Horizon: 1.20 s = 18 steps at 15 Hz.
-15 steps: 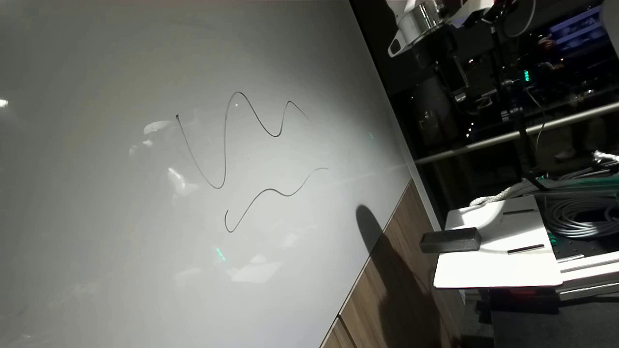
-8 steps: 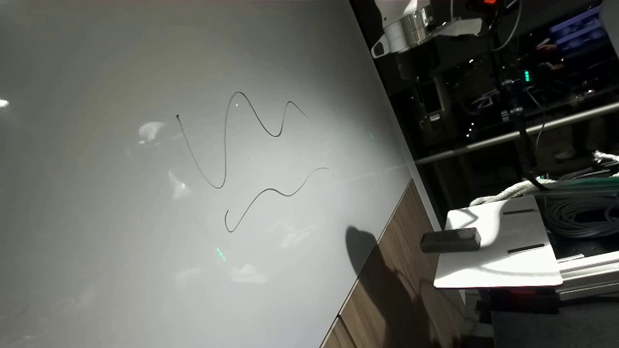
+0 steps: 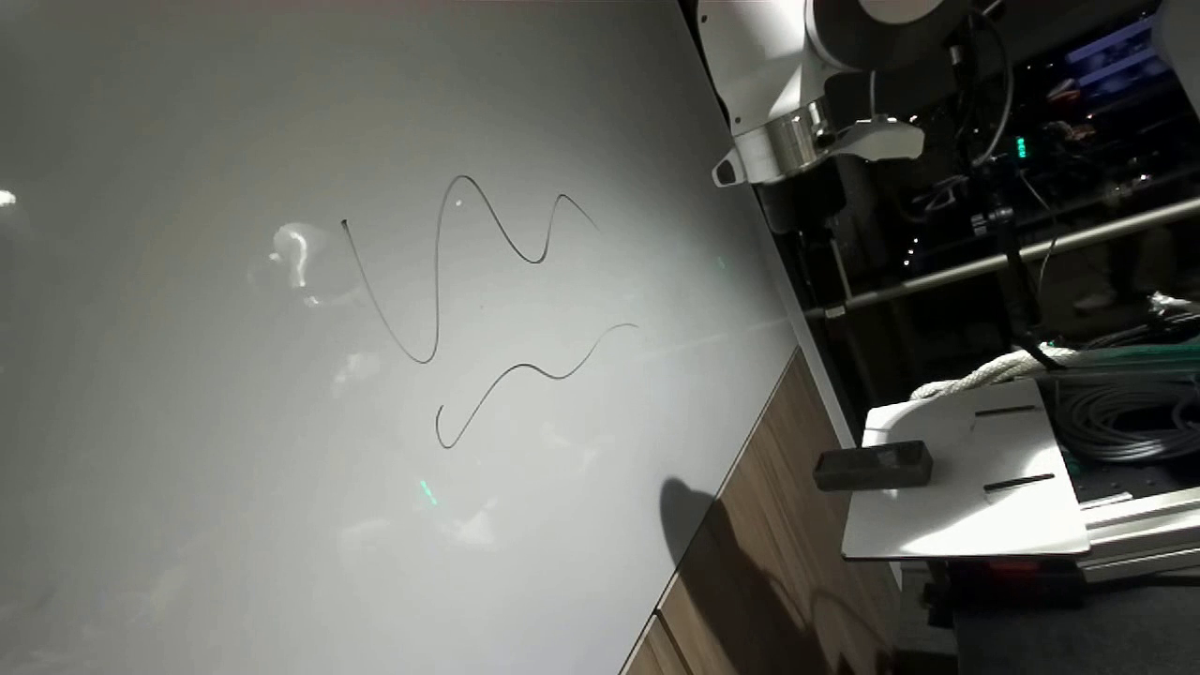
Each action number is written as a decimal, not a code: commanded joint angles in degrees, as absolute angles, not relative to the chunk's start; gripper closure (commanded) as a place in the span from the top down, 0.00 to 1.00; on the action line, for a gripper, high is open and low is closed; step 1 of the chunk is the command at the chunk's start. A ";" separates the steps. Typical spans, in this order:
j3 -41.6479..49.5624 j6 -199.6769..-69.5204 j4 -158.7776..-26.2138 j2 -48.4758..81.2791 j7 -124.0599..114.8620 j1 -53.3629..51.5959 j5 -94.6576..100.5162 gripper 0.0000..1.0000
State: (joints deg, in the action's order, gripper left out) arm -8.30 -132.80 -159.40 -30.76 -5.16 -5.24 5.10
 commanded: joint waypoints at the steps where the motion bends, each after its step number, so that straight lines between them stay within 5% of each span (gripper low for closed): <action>1: -8.37 -136.72 -159.35 -24.98 -6.86 -5.90 3.41 1.00; 9: -7.70 -147.26 -159.53 -10.44 -7.85 -3.21 6.22 1.00; 18: -7.45 -145.36 -159.30 -9.02 -7.40 -3.52 6.82 1.00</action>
State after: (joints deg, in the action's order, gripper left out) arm -7.94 -145.51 -159.34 -8.96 -7.36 -3.03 6.76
